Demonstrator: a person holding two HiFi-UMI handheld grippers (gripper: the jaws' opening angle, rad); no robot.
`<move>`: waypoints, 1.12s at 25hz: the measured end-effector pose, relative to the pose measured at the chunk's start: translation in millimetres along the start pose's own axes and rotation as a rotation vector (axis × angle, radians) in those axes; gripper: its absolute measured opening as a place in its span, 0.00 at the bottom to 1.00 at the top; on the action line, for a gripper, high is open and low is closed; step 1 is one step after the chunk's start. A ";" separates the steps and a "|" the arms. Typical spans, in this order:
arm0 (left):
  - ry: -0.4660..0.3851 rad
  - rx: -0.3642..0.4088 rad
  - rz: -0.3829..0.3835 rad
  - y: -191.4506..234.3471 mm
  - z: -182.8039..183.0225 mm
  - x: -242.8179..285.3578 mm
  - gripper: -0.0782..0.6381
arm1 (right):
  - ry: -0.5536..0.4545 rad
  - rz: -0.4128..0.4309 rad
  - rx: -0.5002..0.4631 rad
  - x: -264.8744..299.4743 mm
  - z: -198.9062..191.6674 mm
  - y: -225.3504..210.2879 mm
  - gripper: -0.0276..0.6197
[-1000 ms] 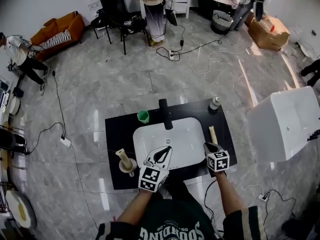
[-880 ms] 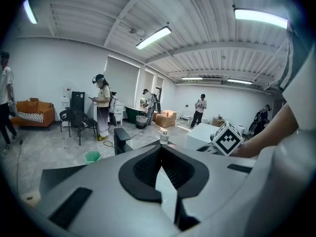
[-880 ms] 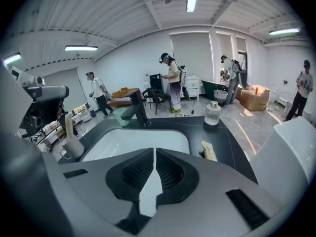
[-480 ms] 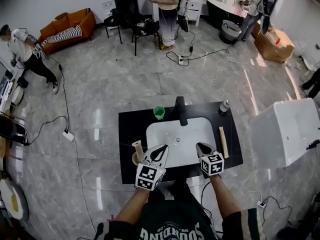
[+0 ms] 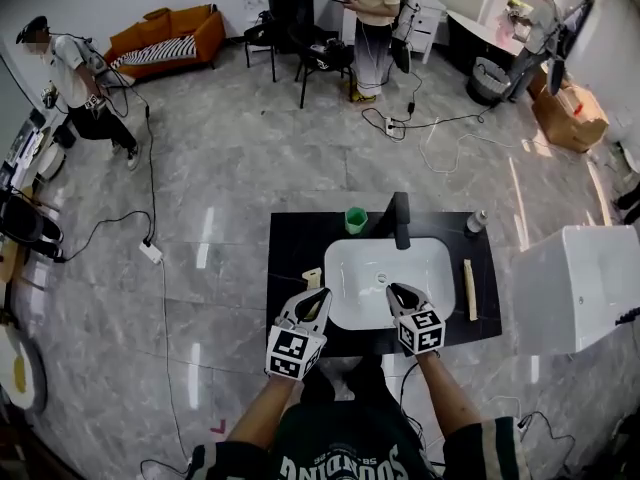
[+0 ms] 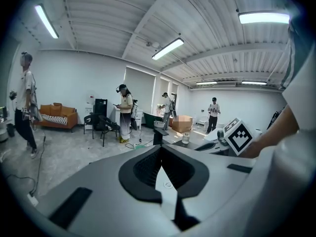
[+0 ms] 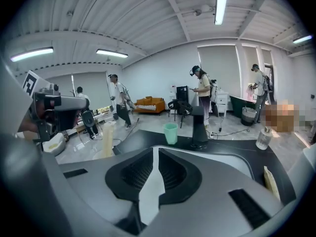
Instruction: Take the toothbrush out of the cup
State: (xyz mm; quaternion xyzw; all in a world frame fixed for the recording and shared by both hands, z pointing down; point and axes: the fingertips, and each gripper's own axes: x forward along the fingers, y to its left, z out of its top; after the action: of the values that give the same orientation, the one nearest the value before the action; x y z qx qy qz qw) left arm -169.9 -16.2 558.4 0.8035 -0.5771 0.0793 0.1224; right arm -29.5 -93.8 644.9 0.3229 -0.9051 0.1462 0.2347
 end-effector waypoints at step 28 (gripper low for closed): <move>-0.027 -0.070 0.202 94.4 -33.0 -116.4 0.12 | 0.013 0.097 -0.029 92.2 -0.3 161.7 0.39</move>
State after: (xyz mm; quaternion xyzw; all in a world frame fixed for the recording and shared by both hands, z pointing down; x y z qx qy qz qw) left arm -296.2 70.4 568.7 0.7374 -0.6594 0.0601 0.1337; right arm -197.8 -20.2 674.7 0.2741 -0.9202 0.1465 0.2380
